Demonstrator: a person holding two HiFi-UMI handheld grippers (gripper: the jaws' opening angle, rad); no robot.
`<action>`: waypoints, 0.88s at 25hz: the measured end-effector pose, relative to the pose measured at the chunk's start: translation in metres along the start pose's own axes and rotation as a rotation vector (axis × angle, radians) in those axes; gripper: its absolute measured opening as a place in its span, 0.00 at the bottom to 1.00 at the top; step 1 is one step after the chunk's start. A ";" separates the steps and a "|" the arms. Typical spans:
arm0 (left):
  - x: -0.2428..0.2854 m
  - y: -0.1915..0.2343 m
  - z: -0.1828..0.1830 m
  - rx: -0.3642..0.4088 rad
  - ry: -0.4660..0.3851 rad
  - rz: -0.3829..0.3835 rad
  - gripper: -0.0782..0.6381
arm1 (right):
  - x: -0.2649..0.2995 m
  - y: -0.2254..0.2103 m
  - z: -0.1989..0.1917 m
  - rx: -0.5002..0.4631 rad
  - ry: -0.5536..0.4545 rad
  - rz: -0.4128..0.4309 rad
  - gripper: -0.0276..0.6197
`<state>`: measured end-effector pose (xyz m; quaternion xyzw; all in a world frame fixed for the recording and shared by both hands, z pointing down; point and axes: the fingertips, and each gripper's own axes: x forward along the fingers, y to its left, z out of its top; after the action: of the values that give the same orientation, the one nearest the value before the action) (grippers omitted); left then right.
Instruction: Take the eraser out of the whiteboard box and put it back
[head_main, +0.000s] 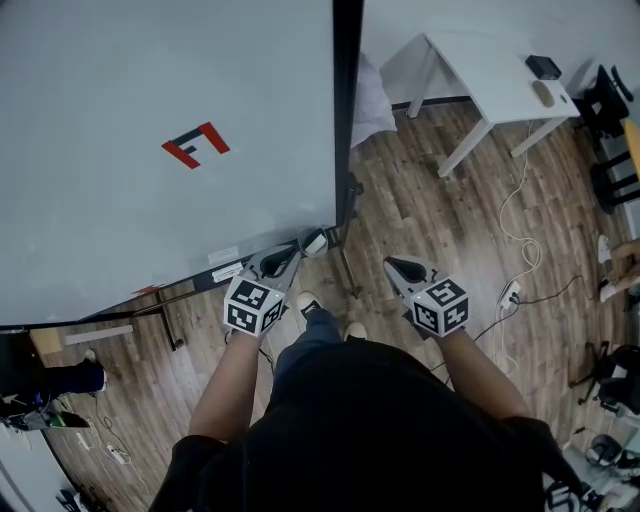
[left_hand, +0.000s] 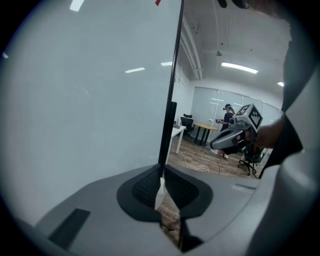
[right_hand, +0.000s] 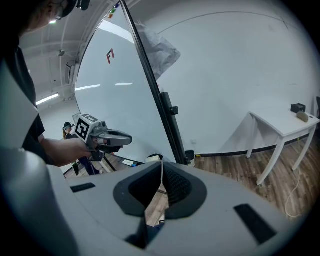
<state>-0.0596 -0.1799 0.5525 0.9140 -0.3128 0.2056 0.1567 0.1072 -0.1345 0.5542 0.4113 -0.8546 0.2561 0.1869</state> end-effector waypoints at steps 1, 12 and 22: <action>0.003 0.000 -0.001 0.002 0.006 -0.006 0.13 | 0.001 -0.001 -0.001 0.003 0.002 -0.002 0.05; 0.028 0.003 -0.020 -0.002 0.066 -0.047 0.22 | 0.004 -0.004 -0.015 0.032 0.026 -0.018 0.05; 0.053 0.004 -0.037 0.025 0.140 -0.066 0.30 | 0.004 -0.007 -0.032 0.049 0.057 -0.024 0.05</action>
<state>-0.0344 -0.1944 0.6103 0.9091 -0.2681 0.2674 0.1736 0.1139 -0.1224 0.5839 0.4184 -0.8375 0.2863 0.2039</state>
